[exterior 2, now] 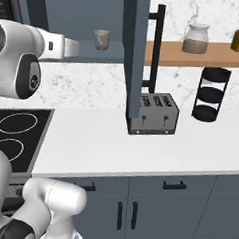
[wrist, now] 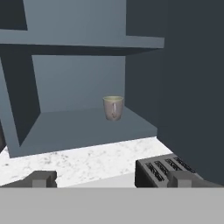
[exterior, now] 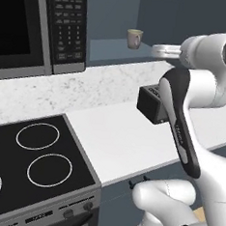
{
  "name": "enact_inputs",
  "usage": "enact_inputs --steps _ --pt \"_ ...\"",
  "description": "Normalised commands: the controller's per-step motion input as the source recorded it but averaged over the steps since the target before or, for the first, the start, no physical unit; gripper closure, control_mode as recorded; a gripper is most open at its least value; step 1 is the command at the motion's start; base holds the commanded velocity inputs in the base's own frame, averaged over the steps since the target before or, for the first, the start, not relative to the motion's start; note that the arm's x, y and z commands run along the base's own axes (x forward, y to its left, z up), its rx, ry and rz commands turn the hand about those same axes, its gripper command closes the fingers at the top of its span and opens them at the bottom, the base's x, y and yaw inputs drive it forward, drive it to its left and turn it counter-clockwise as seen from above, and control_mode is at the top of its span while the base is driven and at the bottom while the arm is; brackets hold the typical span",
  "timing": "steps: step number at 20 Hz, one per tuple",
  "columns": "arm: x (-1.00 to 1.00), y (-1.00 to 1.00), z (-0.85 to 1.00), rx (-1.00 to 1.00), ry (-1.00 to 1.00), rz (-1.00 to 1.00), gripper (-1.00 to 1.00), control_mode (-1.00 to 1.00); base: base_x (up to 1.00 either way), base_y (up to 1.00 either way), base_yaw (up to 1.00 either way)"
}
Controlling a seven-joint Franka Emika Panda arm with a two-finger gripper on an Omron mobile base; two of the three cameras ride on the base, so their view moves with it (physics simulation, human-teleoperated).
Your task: Gather all objects into one cabinet and sort the glasses and bowls to opposite sides.
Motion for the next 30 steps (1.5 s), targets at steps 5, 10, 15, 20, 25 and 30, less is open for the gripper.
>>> enact_inputs --steps 5,10,15,20,25,30 --pt "0.27 0.0 -0.1 0.0 0.0 0.0 -1.0 -1.0 0.0 0.0 0.0" --pt "0.3 0.0 -0.08 0.0 0.0 0.0 -1.0 -1.0 0.0 0.0 0.0" --pt "0.23 0.0 -0.01 0.0 0.0 0.0 -1.0 -1.0 0.0 0.0 0.0" --pt "0.16 0.0 0.0 0.0 0.0 0.0 -1.0 -1.0 0.0 0.0 0.0" --pt "0.13 0.0 -0.04 0.0 0.0 0.0 -1.0 -1.0 0.0 0.0 0.0" --pt "0.17 0.0 -0.05 0.0 0.0 0.0 -1.0 -1.0 0.0 0.0 0.0"
